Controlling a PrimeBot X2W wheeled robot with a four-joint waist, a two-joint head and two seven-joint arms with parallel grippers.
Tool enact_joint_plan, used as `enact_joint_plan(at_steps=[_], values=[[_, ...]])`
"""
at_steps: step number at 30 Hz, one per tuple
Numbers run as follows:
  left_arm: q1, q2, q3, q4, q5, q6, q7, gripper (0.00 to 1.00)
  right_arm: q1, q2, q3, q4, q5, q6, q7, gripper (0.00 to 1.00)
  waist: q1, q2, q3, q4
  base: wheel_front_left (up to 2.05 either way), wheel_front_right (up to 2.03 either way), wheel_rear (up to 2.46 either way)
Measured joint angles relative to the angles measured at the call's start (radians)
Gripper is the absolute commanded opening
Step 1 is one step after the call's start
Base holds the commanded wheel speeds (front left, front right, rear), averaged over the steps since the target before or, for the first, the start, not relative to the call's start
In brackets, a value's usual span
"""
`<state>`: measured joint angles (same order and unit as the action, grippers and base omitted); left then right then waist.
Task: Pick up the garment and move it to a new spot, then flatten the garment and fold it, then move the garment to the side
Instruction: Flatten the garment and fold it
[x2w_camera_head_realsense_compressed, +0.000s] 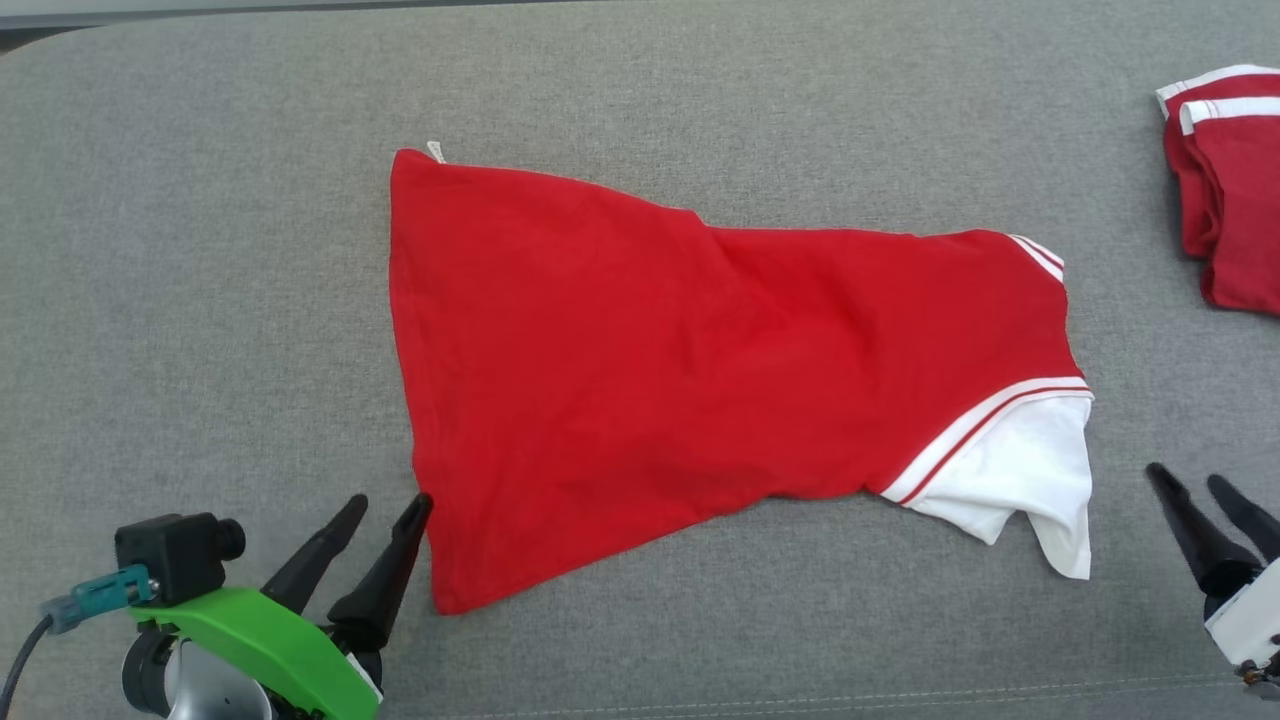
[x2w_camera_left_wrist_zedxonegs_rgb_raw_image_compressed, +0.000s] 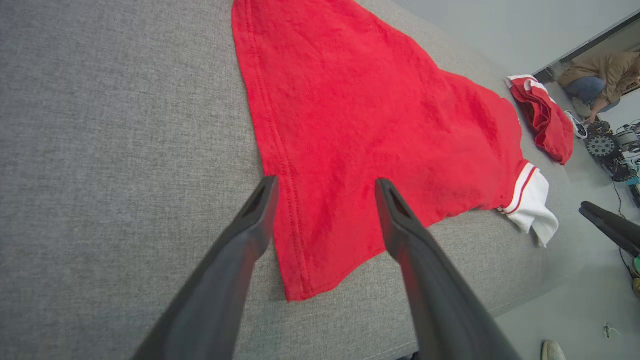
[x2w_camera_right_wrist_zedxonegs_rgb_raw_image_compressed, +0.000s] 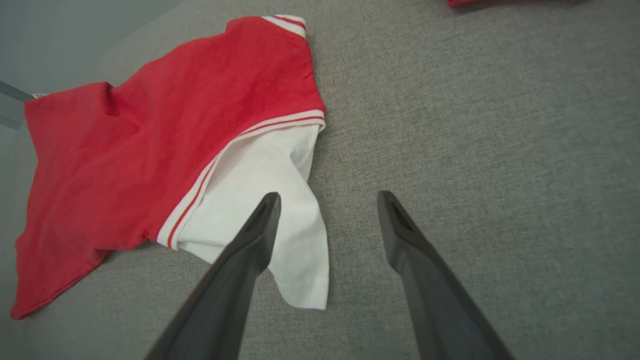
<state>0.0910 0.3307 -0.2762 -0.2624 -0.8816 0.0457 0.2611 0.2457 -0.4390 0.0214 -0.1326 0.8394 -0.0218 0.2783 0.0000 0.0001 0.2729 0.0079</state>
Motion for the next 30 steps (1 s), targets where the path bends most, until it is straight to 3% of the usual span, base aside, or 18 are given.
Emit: enact_joint_plan(at_steps=[2,7,11,18,30], values=[[0.002,-0.014,0.015,-0.002,0.008,0.009,-0.028,1.00,0.001,-0.004,-0.030,-0.017,-0.024,-0.023,-0.033,1.00,0.0000,0.0000,-0.008,-0.006,0.00,0.00,0.00],[0.019,-0.035,0.039,-0.006,0.032,0.018,-0.087,1.00,0.034,-0.015,-0.031,-0.062,-0.099,-0.033,-0.078,1.00,0.0000,0.0000,-0.029,-0.023,0.00,0.00,0.00],[0.021,-0.046,0.057,-0.005,0.077,0.026,-0.161,1.00,0.013,-0.044,-0.064,-0.116,-0.252,-0.060,-0.197,1.00,0.0000,0.0000,-0.057,-0.038,0.00,0.00,0.00],[0.023,-0.052,0.053,0.031,0.157,0.026,-0.230,1.00,-0.058,0.006,-0.019,-0.145,-0.375,-0.074,-0.335,1.00,0.0000,0.0000,-0.106,-0.054,0.00,0.00,0.00],[0.082,-0.057,0.082,0.102,0.231,0.031,-0.383,1.00,0.022,0.104,0.073,-0.018,-0.485,-0.087,-0.478,1.00,0.0000,-0.0001,-0.182,-0.037,0.00,0.00,0.00]])
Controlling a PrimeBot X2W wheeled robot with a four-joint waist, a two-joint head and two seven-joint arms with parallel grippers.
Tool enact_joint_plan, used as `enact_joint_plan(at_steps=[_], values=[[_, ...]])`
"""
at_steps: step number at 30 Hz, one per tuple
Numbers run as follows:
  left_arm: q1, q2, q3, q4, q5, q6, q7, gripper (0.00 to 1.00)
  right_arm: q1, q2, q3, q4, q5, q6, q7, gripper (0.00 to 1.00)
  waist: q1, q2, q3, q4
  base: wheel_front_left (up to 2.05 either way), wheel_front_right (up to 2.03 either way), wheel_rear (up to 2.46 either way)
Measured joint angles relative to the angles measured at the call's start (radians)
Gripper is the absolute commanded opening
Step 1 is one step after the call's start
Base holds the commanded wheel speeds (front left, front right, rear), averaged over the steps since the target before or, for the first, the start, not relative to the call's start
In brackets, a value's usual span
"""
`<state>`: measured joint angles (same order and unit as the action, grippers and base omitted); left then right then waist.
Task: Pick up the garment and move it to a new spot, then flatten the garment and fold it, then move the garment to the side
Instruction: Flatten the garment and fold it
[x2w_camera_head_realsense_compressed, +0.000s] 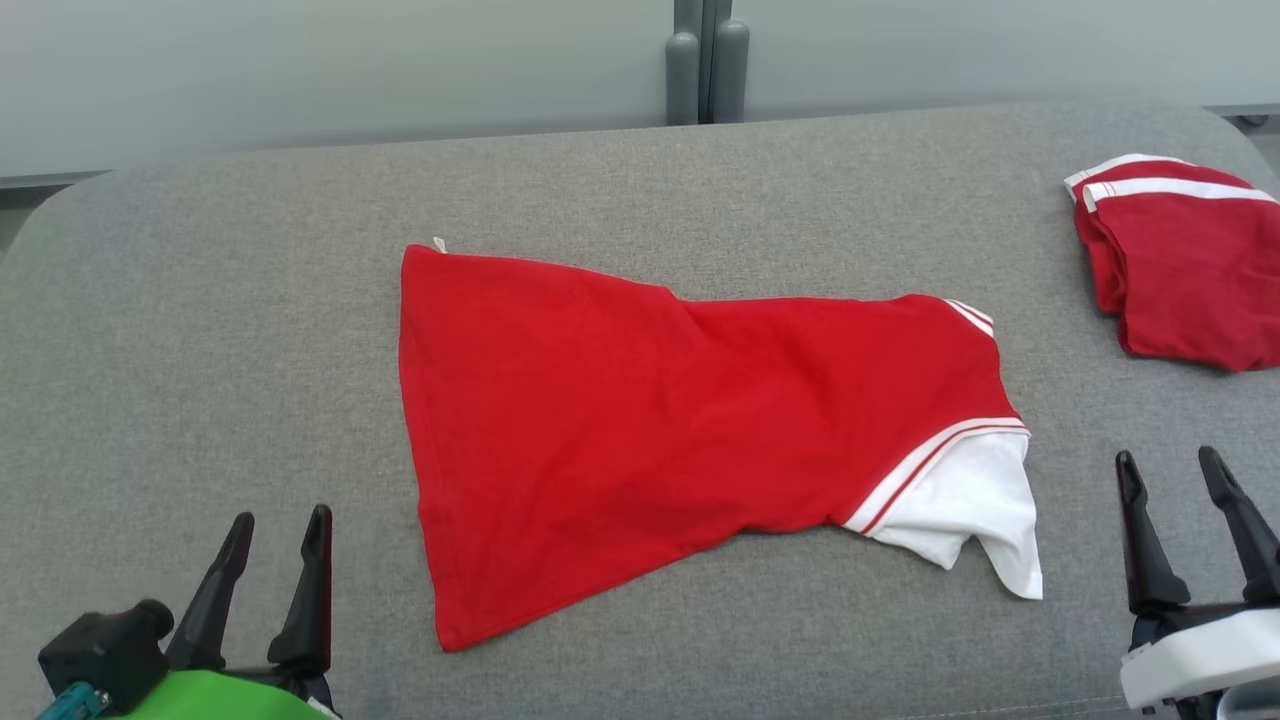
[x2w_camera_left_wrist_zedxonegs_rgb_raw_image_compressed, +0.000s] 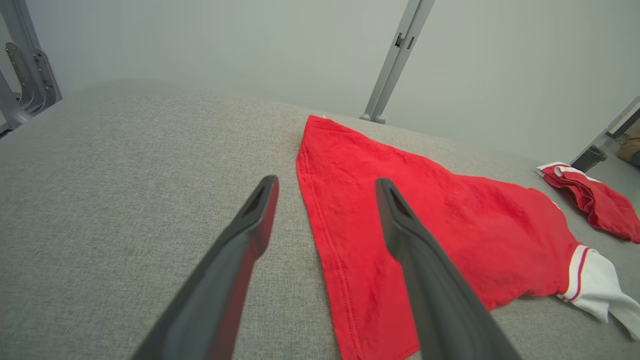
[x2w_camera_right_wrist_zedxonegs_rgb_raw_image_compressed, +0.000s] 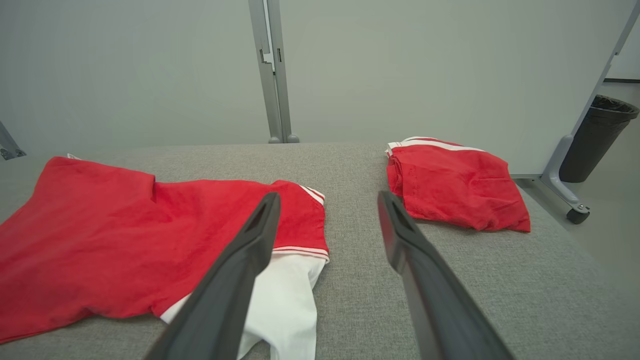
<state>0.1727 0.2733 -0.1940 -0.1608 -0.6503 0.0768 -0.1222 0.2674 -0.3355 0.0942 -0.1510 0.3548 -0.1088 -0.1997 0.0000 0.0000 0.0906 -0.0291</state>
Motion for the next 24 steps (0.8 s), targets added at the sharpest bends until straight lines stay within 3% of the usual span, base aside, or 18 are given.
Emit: enact_joint_plan(at_steps=[6,24], values=[[0.039,-0.008,0.002,0.017,0.003,0.002,-0.064,1.00,0.025,0.028,0.002,0.051,-0.022,-0.007,-0.021,1.00,0.0000,0.0000,-0.021,0.007,0.00,0.00,0.00],[-0.038,-0.029,-0.054,0.166,0.031,-0.086,-0.099,1.00,-0.121,0.061,0.047,0.188,-0.094,-0.007,-0.044,1.00,0.0000,0.0001,-0.032,0.019,0.00,0.00,0.00]])
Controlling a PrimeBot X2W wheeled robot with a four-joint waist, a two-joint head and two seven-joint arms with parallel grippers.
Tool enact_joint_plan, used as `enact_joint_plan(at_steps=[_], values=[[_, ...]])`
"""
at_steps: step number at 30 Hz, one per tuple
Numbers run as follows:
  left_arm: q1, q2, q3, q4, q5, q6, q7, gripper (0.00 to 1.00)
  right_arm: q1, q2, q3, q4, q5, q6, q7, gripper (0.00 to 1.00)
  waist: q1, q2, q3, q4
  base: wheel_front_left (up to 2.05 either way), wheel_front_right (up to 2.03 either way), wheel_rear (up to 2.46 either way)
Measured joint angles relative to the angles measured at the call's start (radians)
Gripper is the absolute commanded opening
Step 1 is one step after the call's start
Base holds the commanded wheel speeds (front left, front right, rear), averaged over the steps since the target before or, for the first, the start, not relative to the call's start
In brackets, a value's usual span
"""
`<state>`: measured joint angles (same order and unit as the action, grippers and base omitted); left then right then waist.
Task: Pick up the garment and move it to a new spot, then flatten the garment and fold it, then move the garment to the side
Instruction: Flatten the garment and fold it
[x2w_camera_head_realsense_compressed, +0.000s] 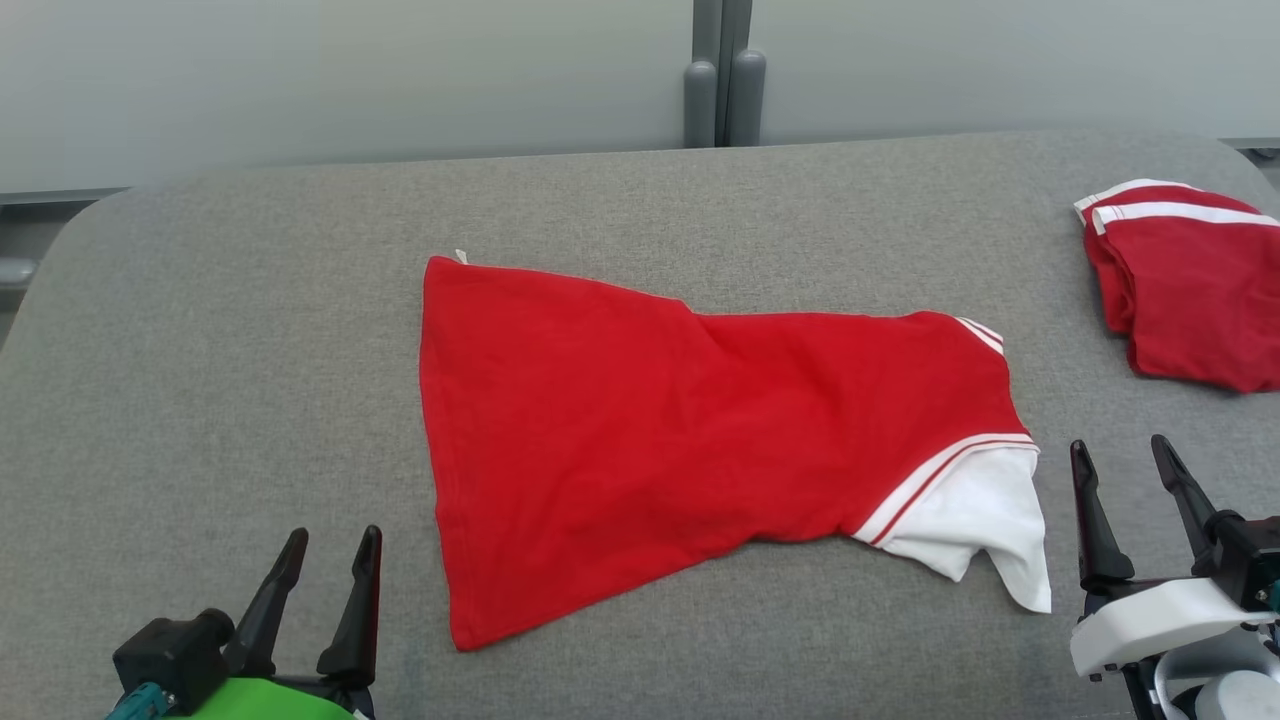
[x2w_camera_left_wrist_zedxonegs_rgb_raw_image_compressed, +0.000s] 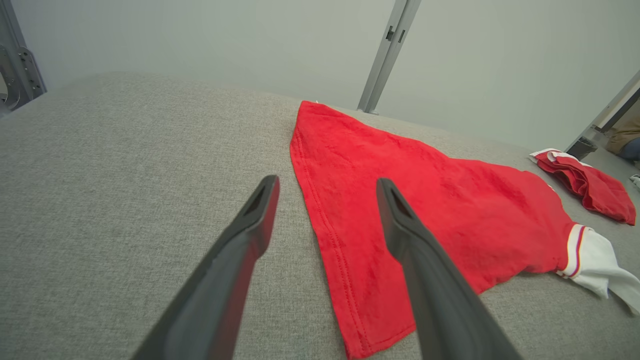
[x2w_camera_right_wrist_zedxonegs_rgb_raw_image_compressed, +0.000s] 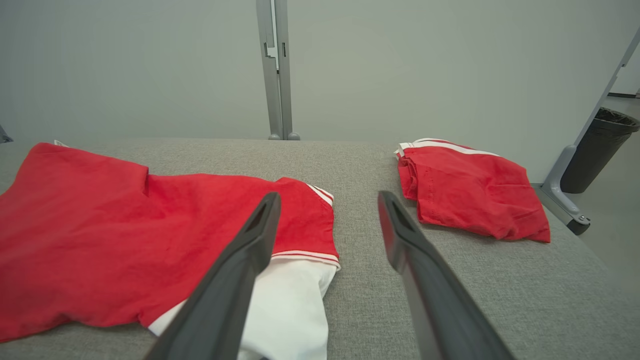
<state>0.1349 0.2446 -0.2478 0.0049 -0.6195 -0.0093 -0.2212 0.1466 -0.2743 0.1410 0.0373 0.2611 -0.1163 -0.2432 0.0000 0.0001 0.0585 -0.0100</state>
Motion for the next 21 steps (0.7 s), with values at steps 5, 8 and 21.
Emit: enact_joint_plan(at_steps=[5,8,21], values=[[-0.023,-0.011,-0.016,0.030,0.009,-0.010,-0.003,1.00,0.000,0.011,0.002,0.024,-0.007,0.000,-0.003,1.00,0.0000,0.0000,-0.012,0.020,0.00,0.00,0.00],[-0.023,-0.012,-0.019,0.052,0.010,-0.018,-0.009,1.00,0.000,0.015,0.002,0.045,-0.007,0.000,-0.003,1.00,0.0000,0.0000,-0.021,0.029,0.00,0.00,0.00],[-0.009,-0.035,-0.049,0.118,0.007,-0.035,-0.007,1.00,0.019,0.026,0.030,0.123,-0.007,0.019,-0.004,1.00,0.0000,0.0000,-0.049,0.032,0.00,0.00,0.00]])
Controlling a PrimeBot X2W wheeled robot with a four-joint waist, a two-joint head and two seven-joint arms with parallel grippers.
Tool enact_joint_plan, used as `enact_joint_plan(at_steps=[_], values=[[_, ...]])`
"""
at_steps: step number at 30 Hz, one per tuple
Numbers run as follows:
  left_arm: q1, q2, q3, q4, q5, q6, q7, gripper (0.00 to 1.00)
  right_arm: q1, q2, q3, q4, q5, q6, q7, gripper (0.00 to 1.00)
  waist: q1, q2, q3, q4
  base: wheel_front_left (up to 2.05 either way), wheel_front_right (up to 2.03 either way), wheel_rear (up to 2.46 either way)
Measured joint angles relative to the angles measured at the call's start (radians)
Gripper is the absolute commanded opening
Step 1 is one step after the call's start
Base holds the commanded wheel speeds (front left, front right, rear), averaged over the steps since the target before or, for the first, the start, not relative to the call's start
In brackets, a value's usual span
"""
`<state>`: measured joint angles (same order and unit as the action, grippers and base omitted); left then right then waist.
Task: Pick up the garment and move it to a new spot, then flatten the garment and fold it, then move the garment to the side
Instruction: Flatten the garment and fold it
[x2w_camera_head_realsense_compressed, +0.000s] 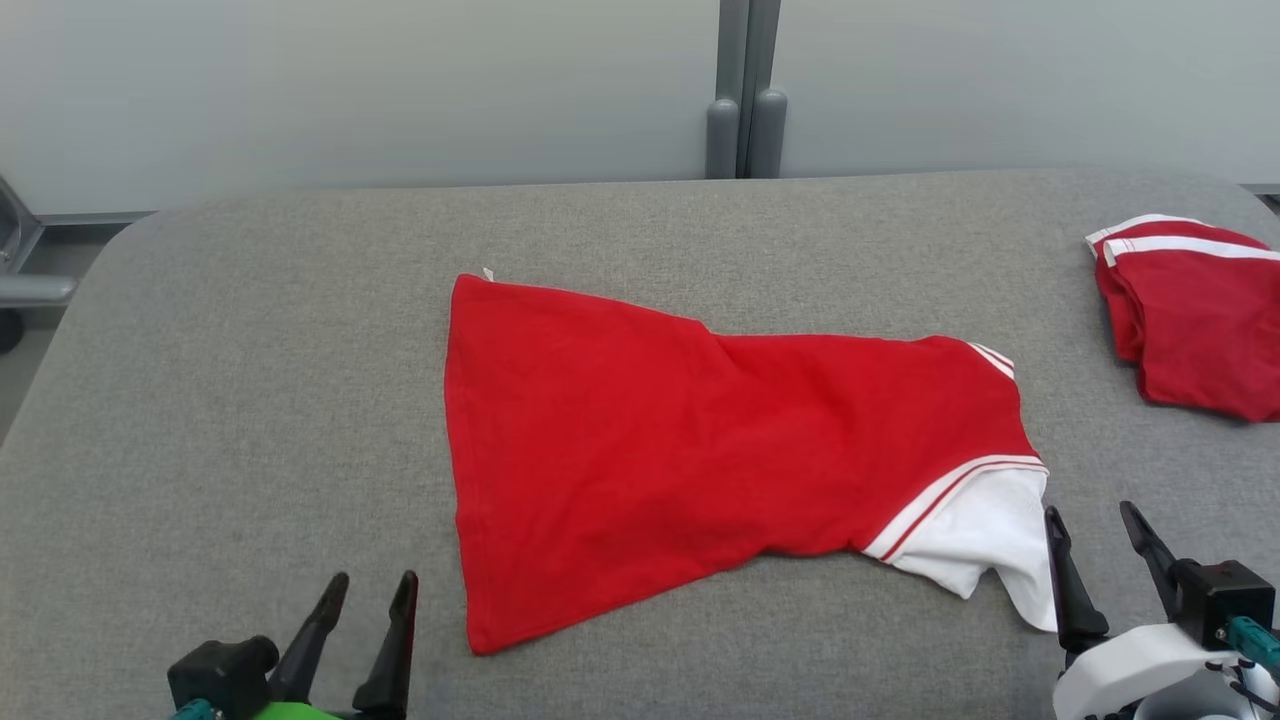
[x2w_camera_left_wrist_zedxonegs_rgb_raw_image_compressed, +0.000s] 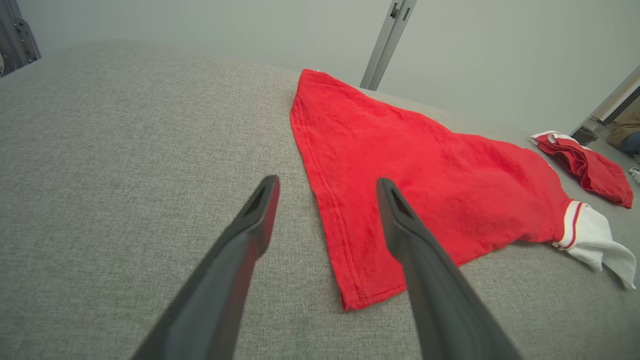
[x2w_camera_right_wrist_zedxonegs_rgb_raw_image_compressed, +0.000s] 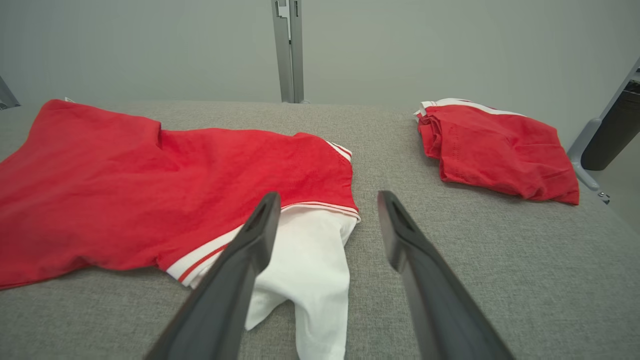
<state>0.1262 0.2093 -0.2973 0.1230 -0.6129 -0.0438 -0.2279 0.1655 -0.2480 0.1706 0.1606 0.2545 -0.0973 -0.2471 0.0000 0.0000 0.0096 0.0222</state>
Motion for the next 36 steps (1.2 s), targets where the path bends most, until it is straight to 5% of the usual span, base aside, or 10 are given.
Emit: enact_joint_plan(at_steps=[19,36], values=[[0.007,-0.035,-0.101,-0.002,-0.073,-0.026,0.202,1.00,0.070,-0.013,0.030,0.079,0.001,0.028,0.048,1.00,0.0000,0.0000,0.051,-0.010,0.00,0.00,0.00],[-0.048,-0.042,-0.110,-0.005,-0.078,-0.026,0.255,1.00,0.004,-0.001,0.060,0.178,0.011,0.066,0.091,1.00,0.0000,0.0000,0.084,-0.014,0.00,0.00,0.00]])
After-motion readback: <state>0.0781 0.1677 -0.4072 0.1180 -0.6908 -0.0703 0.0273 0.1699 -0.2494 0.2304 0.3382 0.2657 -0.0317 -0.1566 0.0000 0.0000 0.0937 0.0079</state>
